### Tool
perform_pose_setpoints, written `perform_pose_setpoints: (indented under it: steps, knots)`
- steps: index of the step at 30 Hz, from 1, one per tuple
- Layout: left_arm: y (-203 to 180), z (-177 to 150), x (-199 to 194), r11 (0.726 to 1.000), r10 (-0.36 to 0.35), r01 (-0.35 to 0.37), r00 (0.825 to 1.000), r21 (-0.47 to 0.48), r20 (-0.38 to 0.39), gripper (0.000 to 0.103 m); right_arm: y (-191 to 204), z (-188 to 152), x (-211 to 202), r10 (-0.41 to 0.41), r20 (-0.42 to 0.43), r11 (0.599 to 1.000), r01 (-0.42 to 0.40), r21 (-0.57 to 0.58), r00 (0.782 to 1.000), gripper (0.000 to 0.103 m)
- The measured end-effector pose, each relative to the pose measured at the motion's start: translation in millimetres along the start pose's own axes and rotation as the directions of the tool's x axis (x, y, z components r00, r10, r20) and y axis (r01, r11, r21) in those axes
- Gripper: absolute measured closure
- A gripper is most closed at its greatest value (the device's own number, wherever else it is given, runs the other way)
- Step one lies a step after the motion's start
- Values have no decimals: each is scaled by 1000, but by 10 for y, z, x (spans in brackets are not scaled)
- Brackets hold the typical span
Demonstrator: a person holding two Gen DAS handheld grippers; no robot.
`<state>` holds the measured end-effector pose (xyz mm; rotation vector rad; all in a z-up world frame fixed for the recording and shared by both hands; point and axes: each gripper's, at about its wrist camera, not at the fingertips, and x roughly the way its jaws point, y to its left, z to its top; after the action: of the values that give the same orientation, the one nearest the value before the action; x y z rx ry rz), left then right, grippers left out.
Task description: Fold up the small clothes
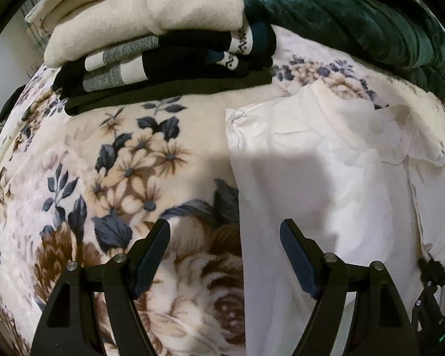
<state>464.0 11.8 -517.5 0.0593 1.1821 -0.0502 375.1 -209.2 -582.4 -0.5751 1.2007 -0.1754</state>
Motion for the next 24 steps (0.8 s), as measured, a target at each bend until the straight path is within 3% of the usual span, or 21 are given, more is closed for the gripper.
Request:
perform_pose_setpoints:
  steps: [2, 3, 4, 5, 7, 11, 15, 20, 22, 24]
  knots:
    - [-36, 6, -75, 1000, -4, 4, 1000, 6, 11, 28, -165, 33, 12, 150, -57, 985, -145, 93, 987, 82]
    - [-61, 2, -124, 1000, -7, 7, 1000, 8, 15, 28, -389, 27, -14, 278, -68, 944, -259, 203, 958, 72]
    - [-106, -4, -199, 1000, -14, 14, 1000, 12, 21, 25, -519, 10, -52, 341, -66, 912, -312, 267, 938, 50]
    - [-170, -18, -286, 999, -29, 28, 999, 18, 29, 14, -673, -16, -100, 394, -59, 876, -356, 324, 917, 42]
    - [-322, -63, -474, 998, -58, 57, 997, 32, 49, 7, -1092, -110, -239, 472, -56, 803, -402, 441, 880, 37]
    - [-758, -244, -894, 989, -145, 144, 988, 29, 48, 7, -1702, -306, -460, 532, -40, 743, -444, 500, 846, 26]
    - [-1309, -603, -1259, 977, -213, 212, 977, 25, 16, 7, -2321, -565, -516, 558, -52, 736, -464, 492, 829, 24]
    - [-2201, -1394, -1455, 975, -221, 218, 966, -32, -135, 7, -3039, -964, -290, 619, -104, 729, -522, 443, 778, 23]
    - [-2538, -1773, -1424, 973, -231, 219, 949, -78, -214, 7, -3308, -1078, -104, 644, -127, 725, -550, 414, 754, 23]
    - [-2881, -2198, -1360, 968, -244, 215, 925, -128, -290, 7, -3513, -1118, 91, 645, -142, 735, -559, 383, 751, 24]
